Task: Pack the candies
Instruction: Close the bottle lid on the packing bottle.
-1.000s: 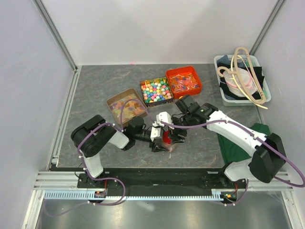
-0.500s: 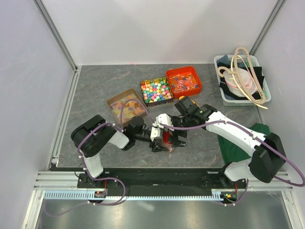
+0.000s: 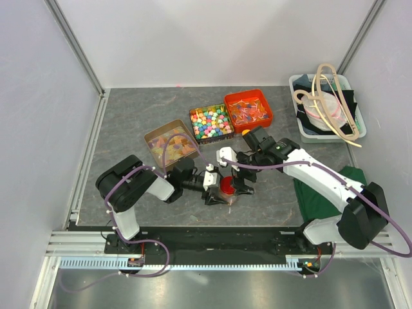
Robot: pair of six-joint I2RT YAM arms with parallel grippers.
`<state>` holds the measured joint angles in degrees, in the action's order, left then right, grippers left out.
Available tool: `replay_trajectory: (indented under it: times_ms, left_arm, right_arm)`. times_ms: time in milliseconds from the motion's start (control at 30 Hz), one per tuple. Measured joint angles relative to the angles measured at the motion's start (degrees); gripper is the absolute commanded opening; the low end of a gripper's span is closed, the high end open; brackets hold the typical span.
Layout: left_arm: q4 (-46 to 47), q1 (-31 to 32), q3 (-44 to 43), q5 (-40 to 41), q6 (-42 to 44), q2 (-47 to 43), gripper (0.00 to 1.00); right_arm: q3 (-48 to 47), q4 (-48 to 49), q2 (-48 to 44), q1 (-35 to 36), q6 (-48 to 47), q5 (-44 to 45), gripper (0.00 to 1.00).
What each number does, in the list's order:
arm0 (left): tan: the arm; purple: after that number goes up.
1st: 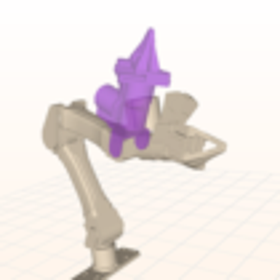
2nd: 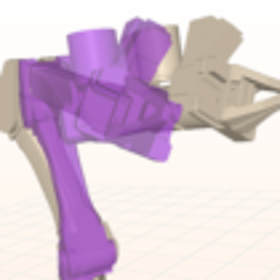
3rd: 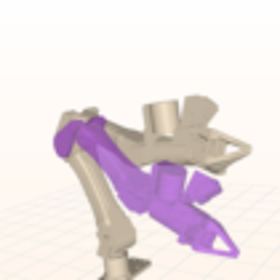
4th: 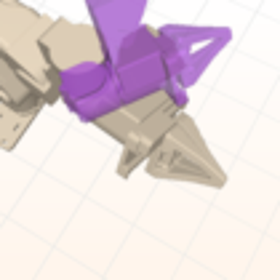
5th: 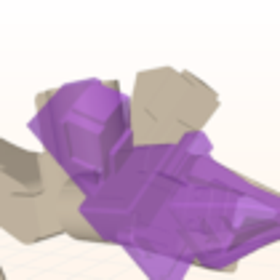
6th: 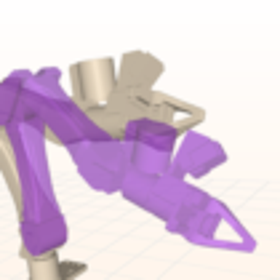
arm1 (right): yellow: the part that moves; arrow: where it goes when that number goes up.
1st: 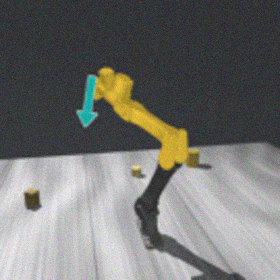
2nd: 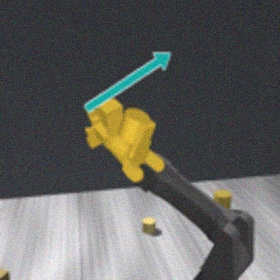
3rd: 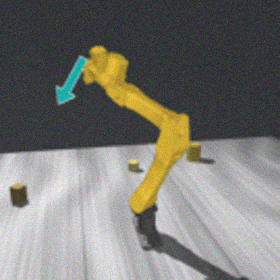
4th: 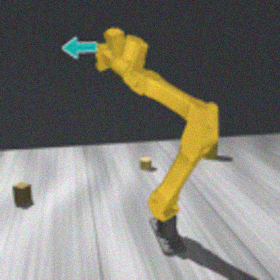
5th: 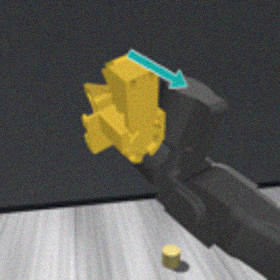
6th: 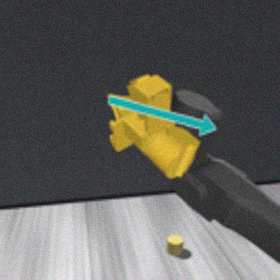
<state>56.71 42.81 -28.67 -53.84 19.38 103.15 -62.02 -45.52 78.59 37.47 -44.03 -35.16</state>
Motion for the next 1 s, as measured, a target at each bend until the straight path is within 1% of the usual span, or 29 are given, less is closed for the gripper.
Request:
replay_trajectory:
  times_ms: [400,700,1000]
  left_arm:
    - [0.0,0.0,0.0,0.0,0.0,0.0,0.61]
    - [0.0,0.0,0.0,-0.1,0.0,0.0,0.61]
    - [0.0,0.0,0.0,-0.2,0.0,0.0,0.61]
  right_arm:
    - [-2.6,-1.5,0.0,-4.5,2.5,-6.0,0.98]
    - [-2.6,2.9,1.5,-4.7,6.4,-4.4,0.98]
    - [-2.3,5.8,3.1,-4.7,7.9,-1.9,0.94]
